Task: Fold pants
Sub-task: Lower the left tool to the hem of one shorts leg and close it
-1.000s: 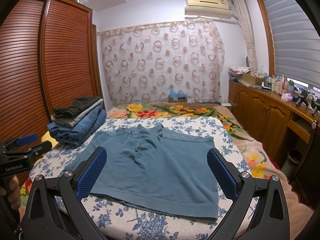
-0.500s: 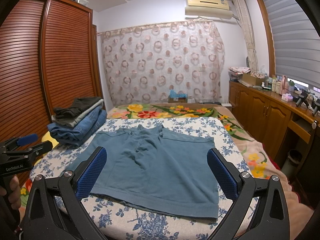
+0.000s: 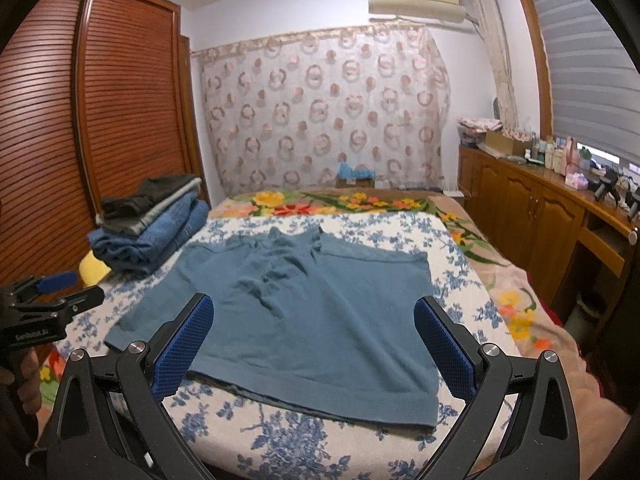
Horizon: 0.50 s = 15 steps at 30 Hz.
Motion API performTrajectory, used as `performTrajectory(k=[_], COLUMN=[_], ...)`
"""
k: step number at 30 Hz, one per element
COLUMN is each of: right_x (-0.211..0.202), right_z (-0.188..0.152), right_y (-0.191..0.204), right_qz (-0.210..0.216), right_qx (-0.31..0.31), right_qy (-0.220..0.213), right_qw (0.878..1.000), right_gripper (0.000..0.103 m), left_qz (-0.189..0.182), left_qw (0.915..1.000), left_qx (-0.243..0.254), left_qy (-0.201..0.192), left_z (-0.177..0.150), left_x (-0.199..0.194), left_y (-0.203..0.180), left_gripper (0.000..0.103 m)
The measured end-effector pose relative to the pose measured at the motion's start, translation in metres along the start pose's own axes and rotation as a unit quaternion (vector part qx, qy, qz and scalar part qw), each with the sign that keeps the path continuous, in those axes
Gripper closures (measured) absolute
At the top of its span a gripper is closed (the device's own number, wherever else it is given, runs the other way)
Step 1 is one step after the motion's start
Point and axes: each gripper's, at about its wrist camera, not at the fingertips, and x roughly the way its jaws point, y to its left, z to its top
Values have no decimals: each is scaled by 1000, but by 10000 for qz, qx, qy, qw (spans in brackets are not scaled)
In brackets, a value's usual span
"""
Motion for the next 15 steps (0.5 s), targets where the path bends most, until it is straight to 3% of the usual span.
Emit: performTrajectory(k=[15], right_x=[30], right_z=[-30], right_y=[-37], right_qz=[-90], right_qx=[43], right_qy=[494], right_qw=[9987], right_gripper=[1], left_qz=[-28], left_qw=[9990], left_qx=[-252], left_qy=[378], left_z=[-28], left_x=[31], left_y=[33], left_gripper=[19])
